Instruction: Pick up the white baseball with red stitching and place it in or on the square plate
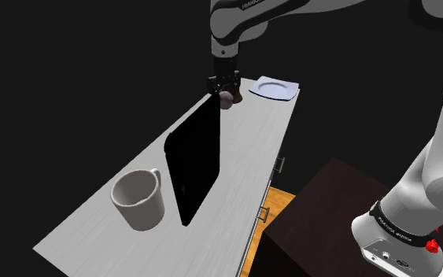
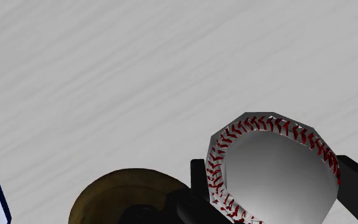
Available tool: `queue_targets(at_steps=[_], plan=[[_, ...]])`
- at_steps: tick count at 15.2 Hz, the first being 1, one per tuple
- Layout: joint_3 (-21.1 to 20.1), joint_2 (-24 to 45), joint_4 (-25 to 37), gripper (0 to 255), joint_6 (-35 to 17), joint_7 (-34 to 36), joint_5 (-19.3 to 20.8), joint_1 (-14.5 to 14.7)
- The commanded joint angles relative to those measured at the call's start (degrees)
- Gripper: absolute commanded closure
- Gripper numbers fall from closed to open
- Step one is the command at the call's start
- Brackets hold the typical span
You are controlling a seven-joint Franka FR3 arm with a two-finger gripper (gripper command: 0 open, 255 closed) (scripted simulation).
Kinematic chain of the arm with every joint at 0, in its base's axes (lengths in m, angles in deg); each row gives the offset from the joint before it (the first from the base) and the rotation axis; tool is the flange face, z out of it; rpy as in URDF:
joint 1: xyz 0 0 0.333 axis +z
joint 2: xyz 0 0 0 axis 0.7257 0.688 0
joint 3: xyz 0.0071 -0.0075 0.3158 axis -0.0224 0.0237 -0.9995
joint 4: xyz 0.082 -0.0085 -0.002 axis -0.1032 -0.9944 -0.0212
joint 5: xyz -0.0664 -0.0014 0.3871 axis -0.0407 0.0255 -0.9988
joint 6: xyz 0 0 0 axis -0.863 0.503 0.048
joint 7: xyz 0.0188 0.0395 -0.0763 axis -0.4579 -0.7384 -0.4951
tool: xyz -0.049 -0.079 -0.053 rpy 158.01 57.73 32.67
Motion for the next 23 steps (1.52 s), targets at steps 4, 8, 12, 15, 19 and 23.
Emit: queue_targets(at_steps=[4, 8, 12, 15, 19, 23], plan=[[-0.02, -0.99, 2.44, 255, 3.43, 0.16, 0.01, 0.01], [-0.02, -1.55, 4.75, 255, 6.3, 0.26, 0.01, 0.0], [-0.03, -1.92, 7.32, 255, 9.24, 0.36, 0.03, 0.0], [-0.03, -2.05, 8.93, 255, 10.97, 0.43, 0.03, -0.01], [1.81, -3.78, 6.68, 255, 10.65, -4.51, -0.16, -3.1], [3.75, -4.66, 5.62, 255, 10.66, -9.5, -0.27, -6.16]])
